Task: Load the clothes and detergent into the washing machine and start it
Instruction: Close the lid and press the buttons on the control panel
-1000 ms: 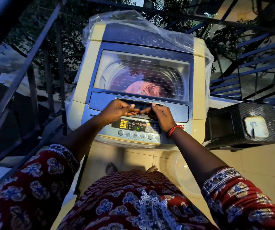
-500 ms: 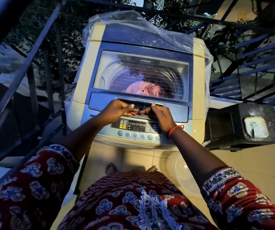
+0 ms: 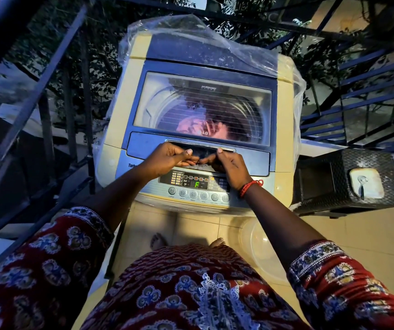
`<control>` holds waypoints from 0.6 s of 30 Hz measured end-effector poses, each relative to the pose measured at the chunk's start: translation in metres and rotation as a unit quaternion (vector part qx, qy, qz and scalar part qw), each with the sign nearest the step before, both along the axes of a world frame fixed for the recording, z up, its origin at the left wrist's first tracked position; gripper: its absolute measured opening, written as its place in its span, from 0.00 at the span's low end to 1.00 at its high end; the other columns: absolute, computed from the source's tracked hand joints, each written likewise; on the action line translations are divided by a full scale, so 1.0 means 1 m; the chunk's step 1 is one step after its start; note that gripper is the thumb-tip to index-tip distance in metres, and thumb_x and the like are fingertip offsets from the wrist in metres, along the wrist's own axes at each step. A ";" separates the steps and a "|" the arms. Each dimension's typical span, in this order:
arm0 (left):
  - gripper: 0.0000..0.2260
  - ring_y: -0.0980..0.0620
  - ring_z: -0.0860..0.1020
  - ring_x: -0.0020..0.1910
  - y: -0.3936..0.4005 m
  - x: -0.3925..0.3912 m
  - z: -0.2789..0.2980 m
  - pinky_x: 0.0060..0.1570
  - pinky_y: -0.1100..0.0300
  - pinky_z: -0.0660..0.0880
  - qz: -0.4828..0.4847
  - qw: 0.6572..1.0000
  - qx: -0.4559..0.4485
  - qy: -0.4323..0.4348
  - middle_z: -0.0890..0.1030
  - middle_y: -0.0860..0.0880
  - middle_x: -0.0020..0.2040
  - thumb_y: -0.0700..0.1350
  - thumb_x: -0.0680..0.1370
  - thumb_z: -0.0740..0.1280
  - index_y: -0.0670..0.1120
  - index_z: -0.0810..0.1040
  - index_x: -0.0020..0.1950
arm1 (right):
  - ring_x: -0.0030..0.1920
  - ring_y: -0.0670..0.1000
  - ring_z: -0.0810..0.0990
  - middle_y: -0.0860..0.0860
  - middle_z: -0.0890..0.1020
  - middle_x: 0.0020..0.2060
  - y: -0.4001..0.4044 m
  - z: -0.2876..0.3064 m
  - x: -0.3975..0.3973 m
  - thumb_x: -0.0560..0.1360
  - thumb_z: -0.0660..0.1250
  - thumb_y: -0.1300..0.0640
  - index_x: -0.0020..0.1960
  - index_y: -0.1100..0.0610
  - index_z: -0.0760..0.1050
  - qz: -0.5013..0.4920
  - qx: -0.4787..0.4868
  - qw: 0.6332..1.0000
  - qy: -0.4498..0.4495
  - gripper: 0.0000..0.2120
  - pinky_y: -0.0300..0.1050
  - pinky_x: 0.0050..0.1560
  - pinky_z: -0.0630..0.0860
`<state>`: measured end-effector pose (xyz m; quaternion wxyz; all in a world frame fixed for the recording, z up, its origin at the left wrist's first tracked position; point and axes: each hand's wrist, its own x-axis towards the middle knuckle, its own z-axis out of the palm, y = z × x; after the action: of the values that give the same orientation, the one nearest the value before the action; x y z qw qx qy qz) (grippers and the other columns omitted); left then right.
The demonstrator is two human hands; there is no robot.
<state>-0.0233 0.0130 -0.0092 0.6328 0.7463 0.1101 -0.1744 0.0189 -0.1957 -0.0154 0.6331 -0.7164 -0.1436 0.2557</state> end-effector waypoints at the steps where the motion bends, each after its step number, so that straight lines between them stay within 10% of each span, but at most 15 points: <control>1: 0.18 0.45 0.84 0.51 0.000 0.000 0.000 0.59 0.42 0.76 -0.002 1.000 0.002 0.000 0.85 0.41 0.50 0.50 0.75 0.66 0.34 0.81 0.51 | 0.47 0.45 0.83 0.58 0.84 0.46 0.000 0.000 0.000 0.83 0.52 0.58 0.48 0.68 0.81 0.001 0.000 1.000 -0.002 0.22 0.33 0.51 0.74; 18: 0.19 0.44 0.84 0.51 0.003 -0.001 0.003 0.60 0.39 0.75 -0.015 1.000 0.015 -0.003 0.85 0.41 0.50 0.55 0.73 0.66 0.40 0.84 0.49 | 0.47 0.44 0.83 0.56 0.85 0.45 0.000 0.002 -0.001 0.83 0.52 0.57 0.48 0.65 0.82 -0.003 -0.001 1.000 0.001 0.21 0.33 0.51 0.74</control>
<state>-0.0248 0.0159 -0.0060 0.6191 0.7578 0.1000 -0.1801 0.0184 -0.1954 -0.0136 0.6330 -0.7173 -0.1406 0.2551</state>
